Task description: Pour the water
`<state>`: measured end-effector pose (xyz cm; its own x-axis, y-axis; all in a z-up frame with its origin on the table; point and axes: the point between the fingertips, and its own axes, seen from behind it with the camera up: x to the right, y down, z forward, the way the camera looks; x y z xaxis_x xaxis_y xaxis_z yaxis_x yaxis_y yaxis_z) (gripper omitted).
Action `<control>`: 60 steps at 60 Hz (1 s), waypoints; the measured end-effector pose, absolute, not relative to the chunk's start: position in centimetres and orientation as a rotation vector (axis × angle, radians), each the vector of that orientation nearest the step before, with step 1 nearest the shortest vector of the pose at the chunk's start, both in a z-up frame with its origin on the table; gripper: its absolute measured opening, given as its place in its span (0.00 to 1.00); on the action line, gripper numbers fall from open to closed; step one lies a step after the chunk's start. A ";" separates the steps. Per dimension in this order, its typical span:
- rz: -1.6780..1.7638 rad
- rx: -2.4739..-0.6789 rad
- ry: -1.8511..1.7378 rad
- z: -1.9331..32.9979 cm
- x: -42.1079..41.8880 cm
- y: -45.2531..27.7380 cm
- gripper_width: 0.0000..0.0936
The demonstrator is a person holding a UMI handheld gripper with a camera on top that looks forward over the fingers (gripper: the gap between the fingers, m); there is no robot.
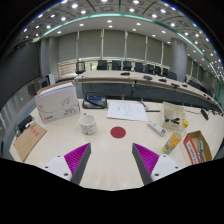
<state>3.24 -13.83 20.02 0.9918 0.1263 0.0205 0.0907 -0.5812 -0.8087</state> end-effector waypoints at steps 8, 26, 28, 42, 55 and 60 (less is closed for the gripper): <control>0.040 -2.196 -0.099 17.3 14.7 -13.3 0.92; -0.015 -2.155 0.007 11.1 30.4 -10.6 0.92; -0.003 -2.142 0.018 10.7 31.5 -9.9 0.92; -0.043 -2.043 -0.036 7.9 36.5 -3.2 0.92; -0.009 -1.983 -0.040 6.5 36.5 1.4 0.70; -0.051 -1.949 -0.045 6.7 36.8 2.1 0.55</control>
<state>36.82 2.09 6.67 0.9983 0.0070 0.0572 0.0557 -0.3697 -0.9275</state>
